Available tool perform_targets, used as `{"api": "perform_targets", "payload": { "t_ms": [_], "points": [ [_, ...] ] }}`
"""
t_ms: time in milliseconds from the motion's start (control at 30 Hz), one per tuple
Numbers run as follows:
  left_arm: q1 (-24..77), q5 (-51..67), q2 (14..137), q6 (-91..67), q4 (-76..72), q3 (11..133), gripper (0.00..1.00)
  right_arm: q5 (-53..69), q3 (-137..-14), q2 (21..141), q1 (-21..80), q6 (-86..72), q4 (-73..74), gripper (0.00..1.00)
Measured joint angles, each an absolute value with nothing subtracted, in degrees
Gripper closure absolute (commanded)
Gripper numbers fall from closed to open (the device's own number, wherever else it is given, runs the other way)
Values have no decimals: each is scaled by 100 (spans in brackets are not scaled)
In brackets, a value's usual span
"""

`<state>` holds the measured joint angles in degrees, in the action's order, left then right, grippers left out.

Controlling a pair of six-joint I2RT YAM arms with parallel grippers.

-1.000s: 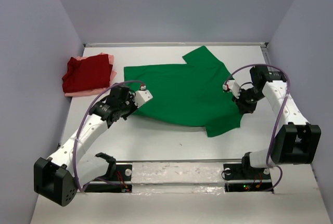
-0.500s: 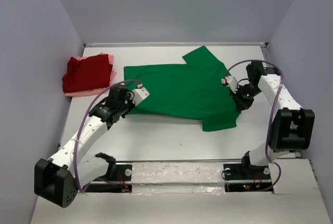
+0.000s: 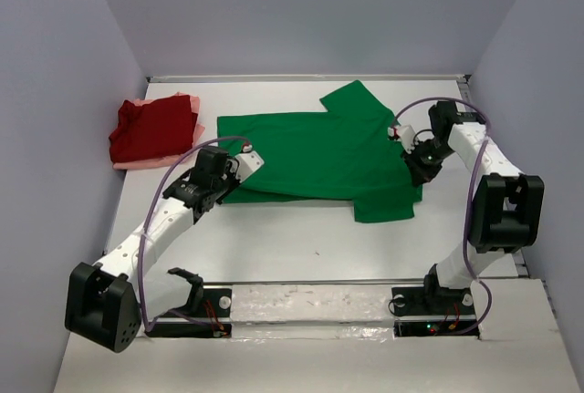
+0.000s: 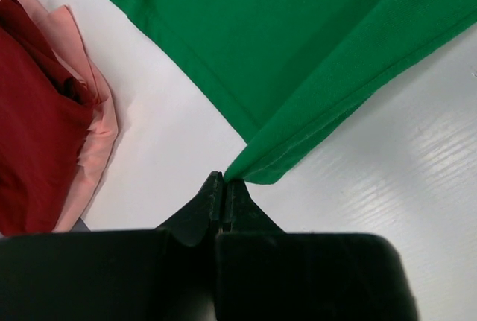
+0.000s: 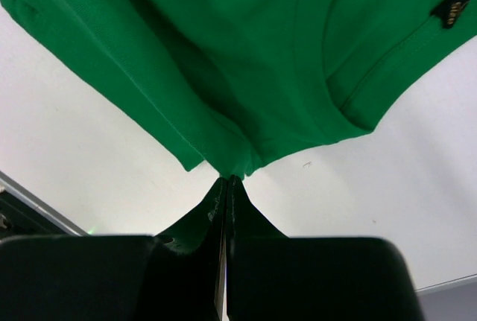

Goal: Fold and stack the t-shirts
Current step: Fold the flattened T-shirt at the center of the board.

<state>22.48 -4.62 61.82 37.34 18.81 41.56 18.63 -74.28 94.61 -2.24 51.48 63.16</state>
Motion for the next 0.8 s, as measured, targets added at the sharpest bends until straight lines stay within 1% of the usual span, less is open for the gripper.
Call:
{"api": "perform_targets", "payload": {
  "t_ms": [567,800],
  "points": [
    [2239,-486,6906,3765,1258,4012,100,1752,-8003,10049,-224,4759,5824,100],
    [2237,-589,6877,3850,1262,4010,100,1750,-8031,10112,-224,4707,5804,100]
  ]
}}
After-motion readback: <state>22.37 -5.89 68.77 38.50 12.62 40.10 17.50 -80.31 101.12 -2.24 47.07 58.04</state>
